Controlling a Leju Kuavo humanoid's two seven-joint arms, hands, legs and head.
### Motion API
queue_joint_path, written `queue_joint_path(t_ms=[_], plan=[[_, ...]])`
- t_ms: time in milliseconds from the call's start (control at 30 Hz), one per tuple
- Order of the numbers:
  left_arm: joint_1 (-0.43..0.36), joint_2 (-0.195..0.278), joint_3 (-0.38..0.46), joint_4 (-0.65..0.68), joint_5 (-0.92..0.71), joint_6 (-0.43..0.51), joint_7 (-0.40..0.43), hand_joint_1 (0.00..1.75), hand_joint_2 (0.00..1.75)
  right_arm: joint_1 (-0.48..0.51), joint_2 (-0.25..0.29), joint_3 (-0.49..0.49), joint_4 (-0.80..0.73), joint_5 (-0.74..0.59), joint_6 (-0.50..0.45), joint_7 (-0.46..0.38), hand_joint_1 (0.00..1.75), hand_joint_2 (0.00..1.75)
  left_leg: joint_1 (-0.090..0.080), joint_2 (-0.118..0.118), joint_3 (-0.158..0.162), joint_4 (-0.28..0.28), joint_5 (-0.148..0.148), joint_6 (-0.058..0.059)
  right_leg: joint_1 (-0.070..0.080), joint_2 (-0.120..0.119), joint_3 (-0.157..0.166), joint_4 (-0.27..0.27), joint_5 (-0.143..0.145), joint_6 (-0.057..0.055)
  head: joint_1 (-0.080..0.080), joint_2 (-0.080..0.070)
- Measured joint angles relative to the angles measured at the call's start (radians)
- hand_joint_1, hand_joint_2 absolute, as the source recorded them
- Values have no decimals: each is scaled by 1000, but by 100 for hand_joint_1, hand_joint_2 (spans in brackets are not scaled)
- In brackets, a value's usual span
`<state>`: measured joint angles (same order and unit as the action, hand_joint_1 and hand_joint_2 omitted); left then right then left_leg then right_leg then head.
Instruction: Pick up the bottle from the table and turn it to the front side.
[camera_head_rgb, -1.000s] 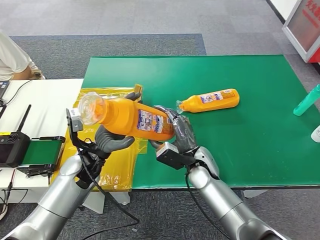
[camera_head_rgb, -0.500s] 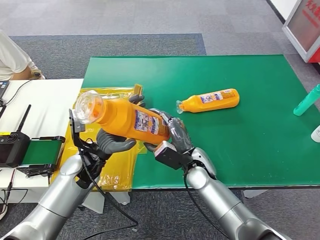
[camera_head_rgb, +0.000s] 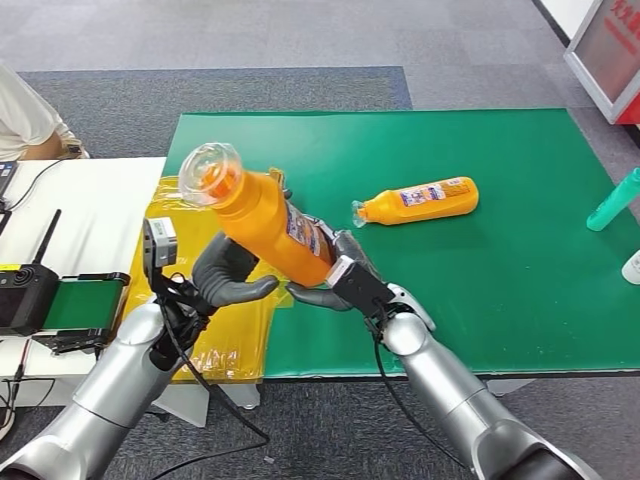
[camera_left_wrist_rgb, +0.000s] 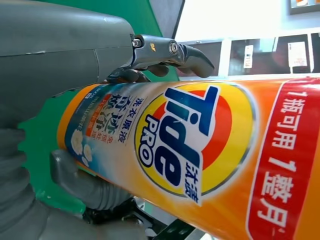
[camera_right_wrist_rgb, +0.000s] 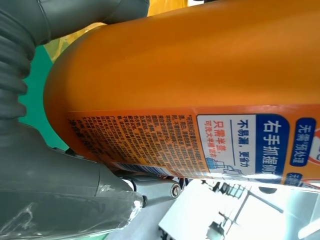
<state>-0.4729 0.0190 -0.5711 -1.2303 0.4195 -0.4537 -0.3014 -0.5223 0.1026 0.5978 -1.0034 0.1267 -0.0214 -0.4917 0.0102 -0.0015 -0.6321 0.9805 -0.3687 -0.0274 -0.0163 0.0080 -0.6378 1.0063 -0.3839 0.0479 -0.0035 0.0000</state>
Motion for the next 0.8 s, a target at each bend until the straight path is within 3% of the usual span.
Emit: queue_joint_path(t_ms=[367,433,500,567,800], plan=[[0,-4,2,3,-33,46,-12,175,175,-13,16,0,59,0,21,1,175,175,0,0,0,0,0,0,0,0,0,0,0,0,0,0],[2,-6,2,3,-38,60,-15,156,175,-17,21,0,74,4,19,1,175,175,0,0,0,0,0,0,0,0,0,0,0,0,0,0],[4,-8,2,3,-45,75,-19,69,175,-20,26,1,89,10,14,0,175,175,0,0,0,0,0,0,0,0,-1,0,0,0,0,0],[6,-10,2,3,-50,84,-24,0,175,-23,29,2,100,20,5,-1,175,175,0,0,0,0,0,0,0,0,0,0,0,0,0,0],[5,-28,-1,-3,-54,110,-31,0,175,-20,38,28,138,78,-35,11,175,175,0,0,-1,0,0,0,0,0,-1,0,0,0,0,0]])
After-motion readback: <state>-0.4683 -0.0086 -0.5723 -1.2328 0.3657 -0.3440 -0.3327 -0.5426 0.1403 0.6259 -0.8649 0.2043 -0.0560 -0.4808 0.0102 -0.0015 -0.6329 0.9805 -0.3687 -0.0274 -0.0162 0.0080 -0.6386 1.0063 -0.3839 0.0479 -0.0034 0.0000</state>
